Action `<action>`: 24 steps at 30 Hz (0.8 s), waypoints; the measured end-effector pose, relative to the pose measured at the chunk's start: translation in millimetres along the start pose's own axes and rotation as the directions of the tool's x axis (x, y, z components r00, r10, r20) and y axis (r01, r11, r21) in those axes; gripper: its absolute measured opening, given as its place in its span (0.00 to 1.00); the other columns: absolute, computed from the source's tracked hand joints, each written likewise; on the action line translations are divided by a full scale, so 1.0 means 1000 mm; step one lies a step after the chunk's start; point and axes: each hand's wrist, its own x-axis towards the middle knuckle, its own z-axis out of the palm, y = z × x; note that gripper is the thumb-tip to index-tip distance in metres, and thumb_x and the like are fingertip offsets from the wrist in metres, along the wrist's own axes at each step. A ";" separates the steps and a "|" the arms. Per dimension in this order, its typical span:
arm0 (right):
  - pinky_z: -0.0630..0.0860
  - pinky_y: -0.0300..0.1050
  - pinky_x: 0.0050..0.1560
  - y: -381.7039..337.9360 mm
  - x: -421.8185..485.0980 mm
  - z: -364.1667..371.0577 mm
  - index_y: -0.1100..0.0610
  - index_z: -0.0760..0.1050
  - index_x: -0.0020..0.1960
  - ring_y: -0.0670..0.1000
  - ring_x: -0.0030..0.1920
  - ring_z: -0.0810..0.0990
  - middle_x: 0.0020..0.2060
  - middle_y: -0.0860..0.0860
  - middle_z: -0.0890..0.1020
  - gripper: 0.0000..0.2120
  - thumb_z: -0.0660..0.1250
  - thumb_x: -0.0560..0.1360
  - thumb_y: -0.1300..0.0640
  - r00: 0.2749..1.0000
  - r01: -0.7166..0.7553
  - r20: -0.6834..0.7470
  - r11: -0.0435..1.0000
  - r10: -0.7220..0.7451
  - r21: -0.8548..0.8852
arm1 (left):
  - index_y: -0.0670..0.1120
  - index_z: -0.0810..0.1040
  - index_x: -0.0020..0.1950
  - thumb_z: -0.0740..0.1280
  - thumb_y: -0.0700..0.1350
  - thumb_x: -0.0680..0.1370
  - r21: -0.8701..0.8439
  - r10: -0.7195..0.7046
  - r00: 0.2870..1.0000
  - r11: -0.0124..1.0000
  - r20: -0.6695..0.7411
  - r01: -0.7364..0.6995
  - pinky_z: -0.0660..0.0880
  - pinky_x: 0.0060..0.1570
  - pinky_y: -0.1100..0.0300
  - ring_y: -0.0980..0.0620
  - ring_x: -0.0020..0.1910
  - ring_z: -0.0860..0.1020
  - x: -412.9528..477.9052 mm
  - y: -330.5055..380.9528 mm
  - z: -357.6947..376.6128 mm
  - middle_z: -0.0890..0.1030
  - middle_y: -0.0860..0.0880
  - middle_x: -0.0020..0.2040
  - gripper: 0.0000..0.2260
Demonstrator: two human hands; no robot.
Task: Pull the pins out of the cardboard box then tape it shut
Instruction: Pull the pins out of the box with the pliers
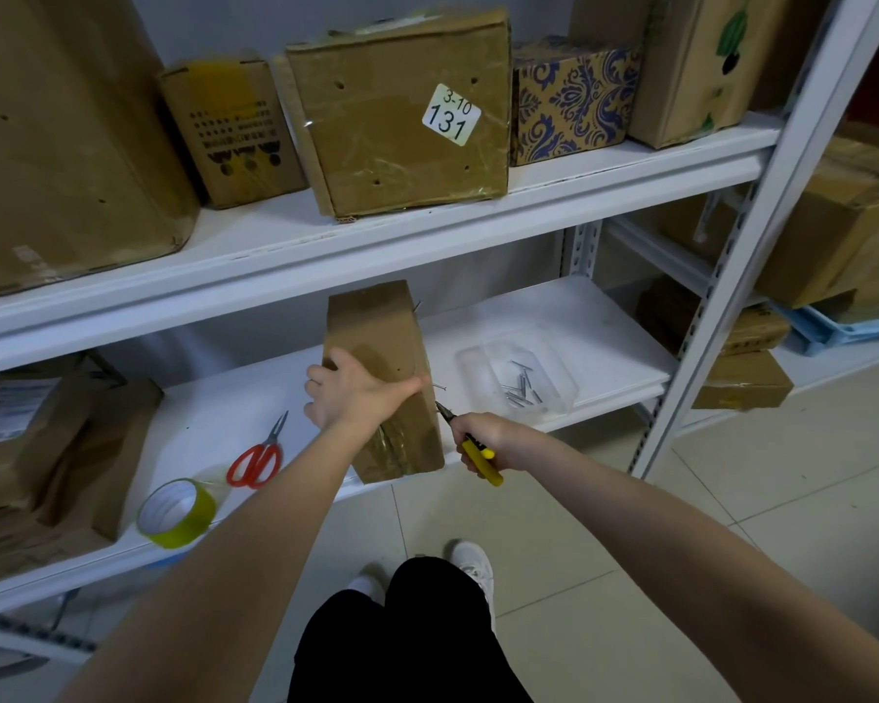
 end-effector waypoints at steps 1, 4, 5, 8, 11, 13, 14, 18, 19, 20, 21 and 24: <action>0.67 0.40 0.31 0.001 0.000 0.000 0.60 0.67 0.37 0.52 0.29 0.68 0.30 0.54 0.69 0.05 0.58 0.72 0.62 1.000 -0.005 -0.008 1.000 0.005 -0.010 | 0.45 0.57 0.71 0.70 0.72 0.60 0.004 0.006 1.000 1.000 0.003 -0.006 0.68 0.61 0.45 0.39 0.68 0.64 0.000 0.001 0.000 0.64 0.38 0.68 0.50; 0.67 0.40 0.32 -0.001 -0.001 0.001 0.60 0.67 0.38 0.52 0.29 0.69 0.31 0.54 0.70 0.04 0.59 0.71 0.62 0.999 -0.029 -0.039 0.999 0.027 -0.033 | 0.45 0.57 0.72 0.70 0.72 0.60 0.010 0.018 1.000 1.000 0.005 -0.018 0.68 0.61 0.45 0.39 0.68 0.64 -0.001 0.002 0.001 0.63 0.39 0.69 0.50; 0.68 0.40 0.32 -0.003 -0.003 0.002 0.61 0.67 0.38 0.52 0.29 0.69 0.32 0.54 0.70 0.04 0.59 0.71 0.61 0.998 -0.039 -0.053 0.998 0.036 -0.050 | 0.45 0.57 0.71 0.70 0.72 0.60 0.007 0.015 1.000 1.000 0.006 -0.015 0.68 0.61 0.45 0.39 0.68 0.64 -0.001 0.002 0.001 0.63 0.39 0.69 0.50; 0.67 0.40 0.31 -0.007 -0.005 0.003 0.60 0.67 0.39 0.52 0.29 0.69 0.33 0.55 0.70 0.03 0.60 0.70 0.61 0.996 -0.062 -0.071 0.996 0.057 -0.071 | 0.44 0.57 0.71 0.71 0.71 0.61 0.003 0.008 1.000 1.000 0.014 -0.008 0.68 0.61 0.46 0.40 0.68 0.64 -0.001 0.002 0.001 0.63 0.38 0.68 0.49; 0.68 0.40 0.32 -0.009 -0.010 0.003 0.60 0.68 0.40 0.53 0.30 0.70 0.34 0.55 0.71 0.03 0.61 0.70 0.60 0.994 -0.069 -0.088 0.995 0.062 -0.079 | 0.45 0.57 0.71 0.71 0.70 0.61 0.013 0.016 1.000 1.000 0.011 -0.016 0.67 0.61 0.46 0.39 0.67 0.64 -0.002 0.002 0.002 0.63 0.38 0.68 0.50; 0.69 0.39 0.32 -0.007 -0.011 0.003 0.60 0.69 0.41 0.53 0.30 0.70 0.35 0.55 0.71 0.04 0.62 0.70 0.60 0.992 -0.062 -0.112 0.993 0.051 -0.100 | 0.44 0.56 0.71 0.71 0.70 0.61 0.010 0.018 1.000 1.000 0.013 -0.018 0.67 0.61 0.46 0.40 0.68 0.64 -0.003 0.002 0.002 0.63 0.38 0.68 0.49; 0.69 0.39 0.32 -0.006 -0.013 0.002 0.60 0.69 0.41 0.53 0.30 0.70 0.35 0.55 0.72 0.03 0.61 0.70 0.60 0.992 -0.064 -0.115 0.994 0.053 -0.092 | 0.44 0.56 0.71 0.71 0.70 0.61 0.010 0.020 1.000 1.000 0.016 -0.020 0.67 0.61 0.46 0.40 0.68 0.64 -0.003 0.002 0.002 0.63 0.38 0.68 0.49; 0.70 0.39 0.32 0.000 -0.017 -0.013 0.60 0.68 0.39 0.51 0.29 0.71 0.32 0.53 0.72 0.03 0.58 0.71 0.61 0.988 -0.108 -0.103 0.992 0.114 0.066 | 0.45 0.56 0.72 0.71 0.70 0.62 0.006 0.015 0.999 1.000 0.028 -0.016 0.67 0.61 0.46 0.39 0.68 0.64 0.000 -0.001 0.000 0.63 0.39 0.69 0.49; 0.69 0.39 0.32 0.001 -0.018 -0.021 0.60 0.67 0.38 0.51 0.29 0.70 0.31 0.53 0.71 0.03 0.59 0.70 0.61 0.984 -0.094 -0.147 0.995 0.099 0.040 | 0.45 0.56 0.72 0.71 0.70 0.62 0.005 0.011 1.000 1.000 0.028 -0.011 0.67 0.61 0.46 0.39 0.68 0.64 0.001 -0.001 0.000 0.62 0.38 0.69 0.50; 0.69 0.39 0.31 0.001 -0.020 -0.030 0.60 0.67 0.38 0.52 0.28 0.70 0.31 0.53 0.71 0.03 0.59 0.70 0.61 0.977 -0.069 -0.203 0.997 0.064 -0.016 | 0.45 0.56 0.72 0.71 0.70 0.62 0.007 0.007 0.999 1.000 0.032 -0.007 0.67 0.62 0.46 0.39 0.68 0.64 0.003 0.000 0.000 0.62 0.38 0.69 0.50; 0.69 0.39 0.31 0.001 -0.024 -0.040 0.60 0.68 0.38 0.52 0.28 0.70 0.30 0.54 0.71 0.02 0.60 0.69 0.62 0.968 -0.041 -0.250 0.997 0.023 -0.069 | 0.45 0.55 0.72 0.71 0.69 0.62 0.010 0.006 0.999 1.000 0.039 -0.006 0.66 0.62 0.46 0.39 0.68 0.63 0.002 0.002 0.000 0.62 0.38 0.69 0.50; 0.69 0.40 0.31 -0.005 -0.032 -0.060 0.62 0.69 0.37 0.54 0.29 0.70 0.30 0.56 0.71 0.04 0.62 0.69 0.62 0.936 0.048 -0.341 0.990 -0.090 -0.130 | 0.45 0.55 0.71 0.72 0.68 0.62 0.011 0.010 0.997 1.000 0.075 -0.010 0.66 0.62 0.46 0.39 0.67 0.63 0.003 0.005 -0.002 0.62 0.38 0.68 0.49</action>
